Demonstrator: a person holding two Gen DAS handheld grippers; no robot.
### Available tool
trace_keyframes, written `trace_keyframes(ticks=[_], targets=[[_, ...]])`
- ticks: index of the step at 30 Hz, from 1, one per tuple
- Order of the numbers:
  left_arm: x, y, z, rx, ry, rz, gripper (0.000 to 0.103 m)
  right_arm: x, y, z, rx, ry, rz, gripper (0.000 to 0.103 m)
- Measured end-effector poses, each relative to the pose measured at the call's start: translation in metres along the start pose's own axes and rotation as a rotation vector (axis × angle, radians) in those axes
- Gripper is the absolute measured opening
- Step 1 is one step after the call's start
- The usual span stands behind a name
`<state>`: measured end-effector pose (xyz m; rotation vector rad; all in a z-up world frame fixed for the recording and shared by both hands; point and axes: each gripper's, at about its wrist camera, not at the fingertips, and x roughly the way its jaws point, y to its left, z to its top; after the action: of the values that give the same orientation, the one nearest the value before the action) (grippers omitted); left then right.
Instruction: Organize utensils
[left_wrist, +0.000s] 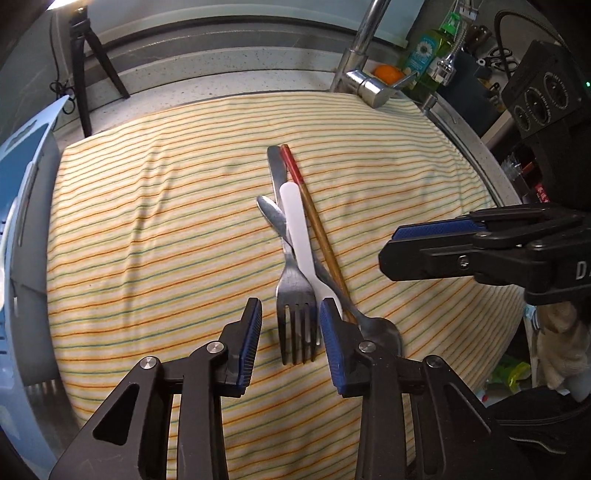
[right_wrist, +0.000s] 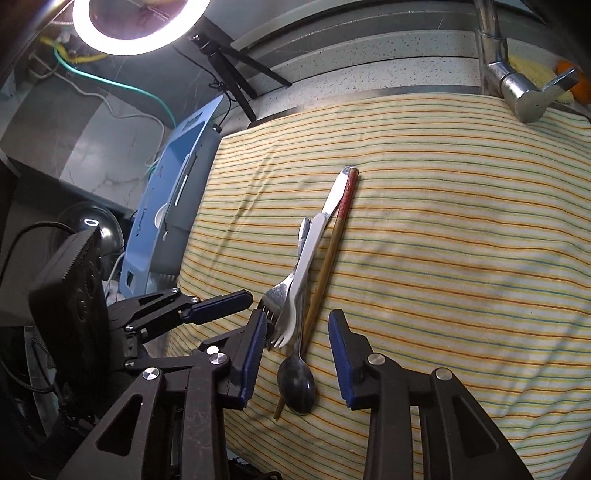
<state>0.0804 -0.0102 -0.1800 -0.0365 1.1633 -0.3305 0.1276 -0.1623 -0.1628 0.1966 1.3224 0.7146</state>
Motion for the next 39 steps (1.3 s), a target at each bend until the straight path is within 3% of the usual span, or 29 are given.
trace_keyframes(ticks=[7, 11, 21, 29, 39], targets=[[0.008, 0.002, 0.004, 0.004, 0.016, -0.012, 0.031, 0.004, 0.0, 0.001, 0.019, 0.005, 0.005, 0.032], [0.011, 0.002, 0.004, -0.003, 0.019, -0.037, 0.022, 0.002, -0.001, 0.004, 0.034, -0.002, 0.009, 0.032], [0.003, 0.024, -0.002, -0.062, -0.004, -0.007, 0.022, 0.002, 0.002, 0.009, 0.039, -0.013, 0.011, 0.032], [-0.006, 0.045, -0.013, -0.111, -0.024, 0.04, 0.022, 0.015, 0.026, 0.018, 0.009, -0.004, 0.061, 0.032], [-0.019, 0.069, -0.025, -0.15, -0.04, 0.071, 0.022, 0.063, 0.06, 0.033, 0.015, 0.084, 0.165, 0.032]])
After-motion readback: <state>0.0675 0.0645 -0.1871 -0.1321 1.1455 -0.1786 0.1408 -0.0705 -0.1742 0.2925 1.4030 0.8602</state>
